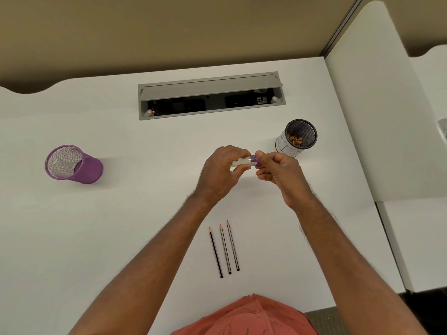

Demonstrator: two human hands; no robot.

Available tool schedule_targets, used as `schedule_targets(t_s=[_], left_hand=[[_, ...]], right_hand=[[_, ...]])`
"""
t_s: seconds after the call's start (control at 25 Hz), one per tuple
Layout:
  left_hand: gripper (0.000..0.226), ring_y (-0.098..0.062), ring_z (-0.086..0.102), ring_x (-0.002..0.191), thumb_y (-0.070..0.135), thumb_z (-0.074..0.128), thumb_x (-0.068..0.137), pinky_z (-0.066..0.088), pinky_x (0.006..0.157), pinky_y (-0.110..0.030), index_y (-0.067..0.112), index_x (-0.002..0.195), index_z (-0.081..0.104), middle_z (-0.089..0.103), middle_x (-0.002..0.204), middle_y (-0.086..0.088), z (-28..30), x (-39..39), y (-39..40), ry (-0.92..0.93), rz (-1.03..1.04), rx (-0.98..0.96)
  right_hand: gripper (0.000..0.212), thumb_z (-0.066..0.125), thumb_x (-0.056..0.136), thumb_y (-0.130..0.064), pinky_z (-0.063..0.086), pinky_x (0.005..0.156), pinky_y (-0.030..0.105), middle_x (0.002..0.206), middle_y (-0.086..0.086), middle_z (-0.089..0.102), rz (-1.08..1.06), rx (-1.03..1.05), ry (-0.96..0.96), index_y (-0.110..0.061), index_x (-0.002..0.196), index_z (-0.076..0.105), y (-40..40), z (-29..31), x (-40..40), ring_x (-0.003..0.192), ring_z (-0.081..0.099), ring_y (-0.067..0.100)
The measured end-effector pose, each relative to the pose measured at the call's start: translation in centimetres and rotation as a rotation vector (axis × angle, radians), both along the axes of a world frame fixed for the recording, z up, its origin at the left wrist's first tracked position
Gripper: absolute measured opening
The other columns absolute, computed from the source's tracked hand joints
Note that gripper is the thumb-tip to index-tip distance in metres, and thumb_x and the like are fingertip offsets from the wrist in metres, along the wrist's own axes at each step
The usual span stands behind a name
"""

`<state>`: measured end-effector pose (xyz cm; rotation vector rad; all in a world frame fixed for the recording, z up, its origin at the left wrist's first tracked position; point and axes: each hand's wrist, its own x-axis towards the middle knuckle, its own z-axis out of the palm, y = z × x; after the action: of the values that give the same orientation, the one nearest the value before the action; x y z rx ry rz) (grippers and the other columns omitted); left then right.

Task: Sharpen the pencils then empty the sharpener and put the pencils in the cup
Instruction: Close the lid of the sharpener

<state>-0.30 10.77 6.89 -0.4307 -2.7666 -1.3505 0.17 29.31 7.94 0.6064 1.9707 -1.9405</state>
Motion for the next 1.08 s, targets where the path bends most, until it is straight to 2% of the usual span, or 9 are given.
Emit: schedule_targets(t_s=[0.12, 0.24, 0.32, 0.4, 0.52, 0.6, 0.88, 1.08], left_hand=[[0.025, -0.02, 0.064, 0.097, 0.015, 0.079, 0.088, 0.055, 0.084, -0.04, 0.015, 0.113, 0.075, 0.074, 0.105, 0.001, -0.1, -0.2, -0.2, -0.028, -0.01, 0.024], [0.026, -0.02, 0.065, 0.099, 0.016, 0.078, 0.089, 0.055, 0.086, -0.042, 0.014, 0.115, 0.075, 0.075, 0.108, -0.001, -0.1, -0.3, -0.3, -0.044, -0.001, 0.022], [0.026, -0.019, 0.065, 0.098, 0.017, 0.078, 0.089, 0.055, 0.086, -0.041, 0.014, 0.115, 0.075, 0.075, 0.108, 0.0, -0.2, -0.2, -0.3, -0.058, 0.0, 0.026], [0.026, -0.019, 0.065, 0.097, 0.018, 0.078, 0.089, 0.055, 0.085, -0.04, 0.015, 0.115, 0.075, 0.074, 0.107, 0.0, -0.2, -0.2, -0.3, -0.063, 0.004, 0.039], [0.026, -0.019, 0.065, 0.097, 0.017, 0.078, 0.089, 0.055, 0.085, -0.04, 0.014, 0.115, 0.075, 0.075, 0.107, 0.0, 0.0, -0.3, -0.3, -0.057, 0.01, 0.037], [0.026, -0.019, 0.065, 0.096, 0.017, 0.079, 0.088, 0.055, 0.085, -0.04, 0.014, 0.114, 0.076, 0.075, 0.106, 0.0, 0.0, -0.3, -0.2, -0.052, 0.014, 0.038], [0.026, -0.018, 0.066, 0.093, 0.016, 0.079, 0.087, 0.056, 0.083, -0.037, 0.014, 0.113, 0.076, 0.075, 0.105, 0.0, -0.4, -0.2, 0.1, -0.073, 0.03, 0.051], [0.028, -0.016, 0.065, 0.089, 0.019, 0.08, 0.087, 0.058, 0.079, -0.035, 0.014, 0.115, 0.073, 0.072, 0.106, 0.0, -1.4, -0.4, -0.3, -0.107, 0.034, 0.022]], right_hand=[[0.021, 0.078, 0.09, -0.019, 0.06, 0.084, 0.03, 0.103, 0.012, 0.079, 0.047, -0.081, 0.057, -0.01, 0.109, 0.077, 0.4, 0.1, 0.0, 0.088, 0.073, 0.021], [0.03, 0.077, 0.087, -0.004, 0.059, 0.092, 0.031, 0.109, 0.013, 0.079, 0.122, -0.054, 0.109, -0.012, 0.117, 0.075, 0.8, 0.1, -0.2, 0.102, 0.074, 0.024], [0.035, 0.078, 0.085, 0.001, 0.058, 0.09, 0.026, 0.105, 0.006, 0.08, 0.17, -0.012, 0.156, -0.016, 0.116, 0.075, 0.8, 0.1, -0.3, 0.102, 0.075, 0.02], [0.036, 0.079, 0.084, -0.001, 0.058, 0.089, 0.025, 0.103, 0.002, 0.081, 0.187, 0.022, 0.192, -0.02, 0.115, 0.075, 0.9, 0.0, -0.3, 0.102, 0.075, 0.019], [0.036, 0.081, 0.084, -0.005, 0.058, 0.095, 0.032, 0.105, 0.002, 0.08, 0.206, 0.075, 0.223, -0.025, 0.114, 0.076, 1.1, -0.1, -0.4, 0.105, 0.074, 0.023], [0.036, 0.081, 0.084, -0.006, 0.058, 0.096, 0.031, 0.103, -0.001, 0.081, 0.232, 0.09, 0.235, -0.026, 0.113, 0.076, 1.2, 0.0, -0.6, 0.103, 0.075, 0.019], [0.033, 0.081, 0.084, -0.005, 0.057, 0.096, 0.031, 0.103, 0.002, 0.08, 0.271, 0.137, 0.224, -0.015, 0.115, 0.077, 1.2, 0.0, -1.1, 0.1, 0.075, 0.019], [0.033, 0.08, 0.085, -0.003, 0.057, 0.093, 0.027, 0.106, 0.0, 0.078, 0.332, 0.247, 0.226, -0.017, 0.115, 0.077, 0.5, -0.5, -1.8, 0.098, 0.074, 0.013]])
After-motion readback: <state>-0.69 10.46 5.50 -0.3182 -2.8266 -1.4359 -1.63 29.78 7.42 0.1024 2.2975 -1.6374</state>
